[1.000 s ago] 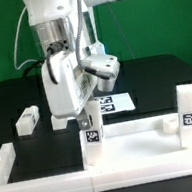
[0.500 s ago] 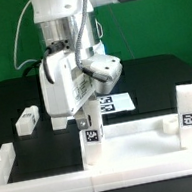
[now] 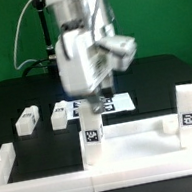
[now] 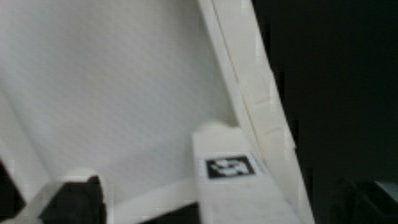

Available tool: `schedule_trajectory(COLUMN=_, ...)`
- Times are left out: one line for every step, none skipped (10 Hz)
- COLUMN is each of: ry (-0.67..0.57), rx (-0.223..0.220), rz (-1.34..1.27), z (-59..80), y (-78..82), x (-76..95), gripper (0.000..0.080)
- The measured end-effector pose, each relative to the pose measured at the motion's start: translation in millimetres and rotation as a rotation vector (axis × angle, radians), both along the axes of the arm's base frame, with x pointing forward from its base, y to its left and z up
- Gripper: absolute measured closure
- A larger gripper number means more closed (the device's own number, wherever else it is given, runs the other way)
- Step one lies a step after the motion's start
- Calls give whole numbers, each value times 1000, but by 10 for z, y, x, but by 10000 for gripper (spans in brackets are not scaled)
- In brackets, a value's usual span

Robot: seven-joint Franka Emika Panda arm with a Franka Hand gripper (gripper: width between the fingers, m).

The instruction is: Assemble desk

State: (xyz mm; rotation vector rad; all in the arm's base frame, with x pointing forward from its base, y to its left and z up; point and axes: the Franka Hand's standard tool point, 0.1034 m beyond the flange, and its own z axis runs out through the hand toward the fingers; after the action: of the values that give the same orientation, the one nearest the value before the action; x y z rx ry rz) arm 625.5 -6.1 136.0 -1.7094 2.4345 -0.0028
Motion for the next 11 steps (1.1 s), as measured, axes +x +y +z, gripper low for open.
schedule_trajectory(ry=-2, rx=4, rz=18, z=53, y=151, x=-36, gripper=154)
schedule_trajectory(ry=-1, rx=4, rz=24, z=19, y=130, x=-36, gripper=151)
schedule_trajectory(ry=1, rx=4, rz=21, z=7, y=122, x=-37, gripper=151)
schedule_trajectory(ry=1, rx=5, rz=23, z=7, y=135, x=-38, gripper=151)
schedule_trajectory(ry=1, rx=5, rz=23, z=1, y=135, x=-40, gripper=151)
schedule_trajectory(ry=2, rx=5, rz=23, z=-2, y=137, x=-41, gripper=151)
schedule_trajectory(ry=4, rx=4, rz=25, z=-14, y=149, x=-53, gripper=151)
schedule_trajectory(ry=31, rx=-7, rz=50, z=-109, y=229, x=-189, gripper=151)
schedule_trajectory(ry=46, rx=-12, rz=57, z=-217, y=288, x=-367, gripper=151)
schedule_trajectory(ry=66, rx=-17, rz=62, z=-316, y=328, x=-525, gripper=151)
schedule_trajectory(ry=96, rx=-21, rz=60, z=-401, y=409, x=-624, gripper=151)
